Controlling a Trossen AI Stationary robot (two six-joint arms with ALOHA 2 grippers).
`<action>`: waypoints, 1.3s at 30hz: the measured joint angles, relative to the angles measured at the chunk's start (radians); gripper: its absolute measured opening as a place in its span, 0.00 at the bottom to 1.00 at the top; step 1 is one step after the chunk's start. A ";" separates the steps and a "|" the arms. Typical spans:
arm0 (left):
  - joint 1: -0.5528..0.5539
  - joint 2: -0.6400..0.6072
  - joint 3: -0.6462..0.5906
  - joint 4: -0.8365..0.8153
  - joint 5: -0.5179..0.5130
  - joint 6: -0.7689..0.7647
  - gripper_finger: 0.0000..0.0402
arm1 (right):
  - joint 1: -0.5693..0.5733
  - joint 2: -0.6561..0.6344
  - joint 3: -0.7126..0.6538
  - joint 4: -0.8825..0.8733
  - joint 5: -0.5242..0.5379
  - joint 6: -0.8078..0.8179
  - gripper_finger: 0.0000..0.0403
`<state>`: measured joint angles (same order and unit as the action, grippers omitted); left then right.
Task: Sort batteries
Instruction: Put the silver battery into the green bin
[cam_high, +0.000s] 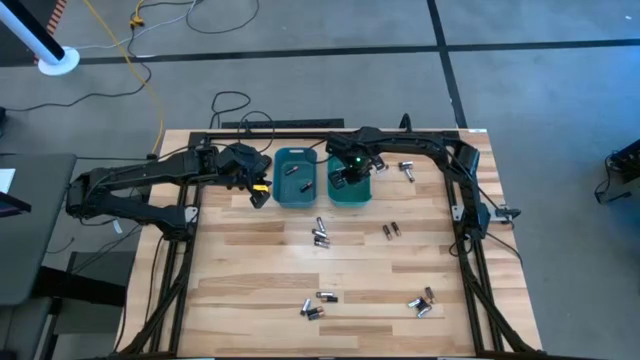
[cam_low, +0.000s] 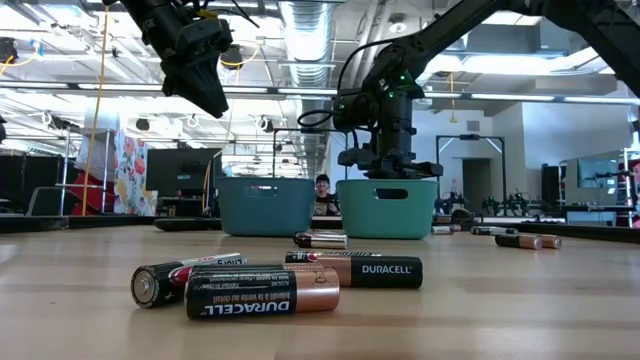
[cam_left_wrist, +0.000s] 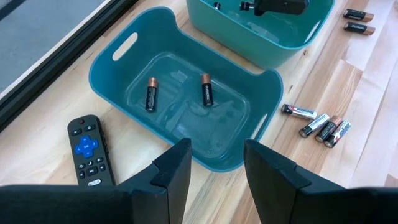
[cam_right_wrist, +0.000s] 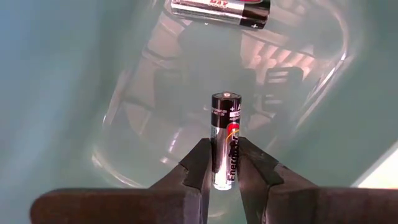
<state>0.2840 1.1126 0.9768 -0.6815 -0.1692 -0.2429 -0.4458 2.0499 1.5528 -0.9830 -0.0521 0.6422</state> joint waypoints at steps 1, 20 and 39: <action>0.000 0.000 0.000 0.000 0.000 0.001 0.35 | 0.000 0.000 0.000 0.002 0.000 -0.001 0.21; 0.000 0.000 0.000 0.000 0.000 0.023 0.35 | 0.000 0.000 0.000 0.042 0.007 -0.086 0.23; 0.000 0.000 0.000 0.000 0.000 0.036 0.35 | -0.003 -0.172 0.000 -0.022 0.000 -0.155 0.51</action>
<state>0.2840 1.1126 0.9768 -0.6815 -0.1688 -0.2064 -0.4490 1.8783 1.5524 -1.0045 -0.0517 0.4872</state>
